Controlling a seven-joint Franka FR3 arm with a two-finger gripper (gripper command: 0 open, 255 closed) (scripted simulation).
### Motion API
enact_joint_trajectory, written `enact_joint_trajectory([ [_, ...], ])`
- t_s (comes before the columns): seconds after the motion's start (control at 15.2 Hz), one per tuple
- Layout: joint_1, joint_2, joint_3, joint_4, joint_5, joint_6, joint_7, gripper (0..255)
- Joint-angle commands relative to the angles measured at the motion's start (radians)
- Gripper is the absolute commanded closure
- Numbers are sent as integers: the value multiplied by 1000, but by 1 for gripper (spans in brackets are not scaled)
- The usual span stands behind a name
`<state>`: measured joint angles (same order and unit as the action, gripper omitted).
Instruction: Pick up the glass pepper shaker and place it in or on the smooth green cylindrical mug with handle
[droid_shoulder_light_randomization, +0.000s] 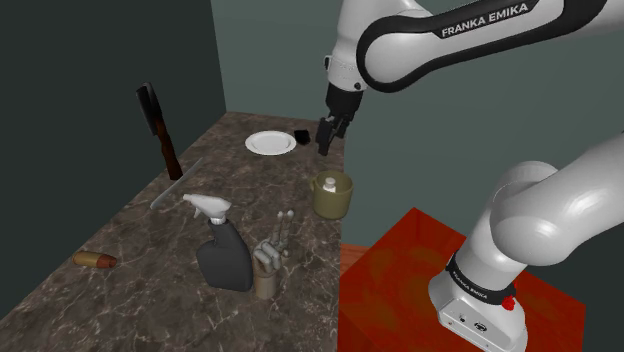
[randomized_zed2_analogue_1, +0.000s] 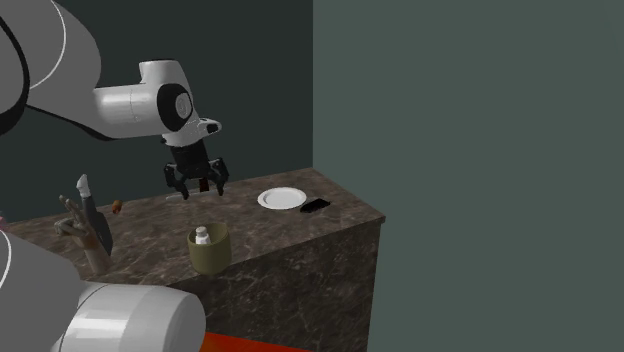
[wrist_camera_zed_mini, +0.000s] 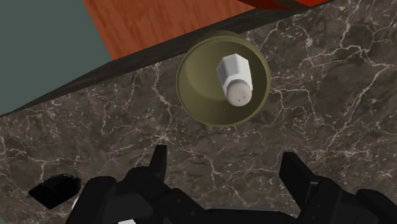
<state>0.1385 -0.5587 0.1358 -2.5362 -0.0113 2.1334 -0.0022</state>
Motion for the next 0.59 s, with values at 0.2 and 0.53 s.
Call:
enact_joint_trajectory([
  [0.2, 4, -35, -2, 71, 4, -106, -3, 0],
  [0.53, 4, -34, -2, 71, 4, -106, -3, 0],
])
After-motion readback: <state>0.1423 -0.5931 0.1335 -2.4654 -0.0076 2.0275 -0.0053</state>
